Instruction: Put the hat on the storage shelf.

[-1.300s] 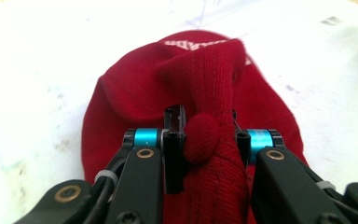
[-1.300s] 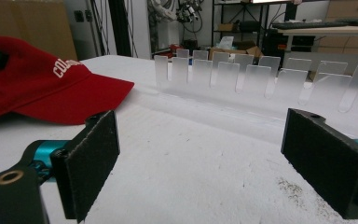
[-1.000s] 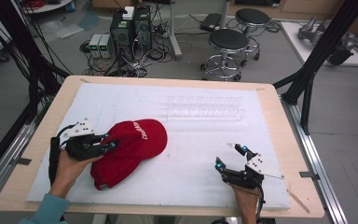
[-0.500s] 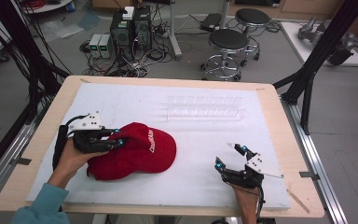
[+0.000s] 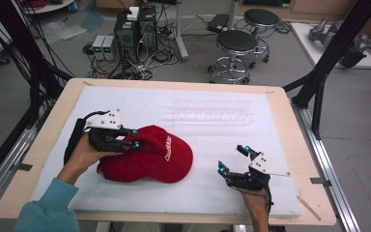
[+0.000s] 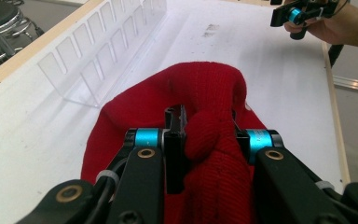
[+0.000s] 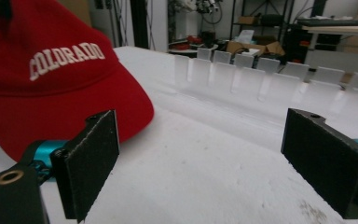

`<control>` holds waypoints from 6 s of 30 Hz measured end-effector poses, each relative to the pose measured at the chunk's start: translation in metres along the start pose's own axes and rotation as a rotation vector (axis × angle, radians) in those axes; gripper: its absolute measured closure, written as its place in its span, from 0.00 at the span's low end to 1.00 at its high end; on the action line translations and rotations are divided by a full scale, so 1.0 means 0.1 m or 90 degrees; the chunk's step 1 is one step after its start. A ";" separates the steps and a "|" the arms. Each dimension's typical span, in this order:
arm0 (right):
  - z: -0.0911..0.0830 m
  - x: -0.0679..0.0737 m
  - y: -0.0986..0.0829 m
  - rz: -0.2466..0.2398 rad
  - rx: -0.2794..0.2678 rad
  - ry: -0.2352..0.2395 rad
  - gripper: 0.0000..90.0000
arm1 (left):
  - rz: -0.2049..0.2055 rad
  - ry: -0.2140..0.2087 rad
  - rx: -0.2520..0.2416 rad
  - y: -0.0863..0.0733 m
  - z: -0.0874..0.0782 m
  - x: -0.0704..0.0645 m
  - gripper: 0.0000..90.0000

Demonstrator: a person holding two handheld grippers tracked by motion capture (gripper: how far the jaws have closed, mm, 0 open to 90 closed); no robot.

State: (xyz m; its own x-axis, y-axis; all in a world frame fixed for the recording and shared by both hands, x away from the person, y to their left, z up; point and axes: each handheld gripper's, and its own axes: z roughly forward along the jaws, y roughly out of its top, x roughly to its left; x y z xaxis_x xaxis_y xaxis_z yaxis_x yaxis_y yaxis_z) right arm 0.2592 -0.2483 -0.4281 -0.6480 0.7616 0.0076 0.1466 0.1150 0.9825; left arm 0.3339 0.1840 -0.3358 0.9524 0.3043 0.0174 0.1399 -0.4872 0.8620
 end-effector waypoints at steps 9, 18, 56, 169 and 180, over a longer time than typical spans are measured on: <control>0.10 0.04 0.41 -0.037 0.024 0.066 0.11 | 0.007 -0.020 0.005 0.11 0.06 0.02 0.83; 0.30 0.10 0.69 -0.061 0.052 0.143 0.11 | 0.013 -0.027 0.011 0.18 0.13 -0.01 0.83; 1.17 0.46 1.00 -0.126 0.152 0.340 0.24 | 0.044 -0.068 0.008 0.35 0.28 -0.07 0.83; 0.85 0.47 1.43 -0.051 0.000 0.081 0.94 | -0.175 0.052 -0.211 -0.25 0.70 -0.49 0.28; 0.85 0.50 1.41 -0.038 -0.010 0.095 0.94 | -0.158 0.036 -0.253 -0.21 0.71 -0.52 0.59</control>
State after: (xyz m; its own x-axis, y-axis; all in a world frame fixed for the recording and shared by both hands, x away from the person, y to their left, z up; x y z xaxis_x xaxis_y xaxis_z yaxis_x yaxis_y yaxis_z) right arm 0.3115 -0.1401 -0.3049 -0.7590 0.6507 -0.0246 0.0933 0.1460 0.9849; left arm 0.3012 0.1200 -0.3906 0.8858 0.4209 -0.1954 0.2362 -0.0465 0.9706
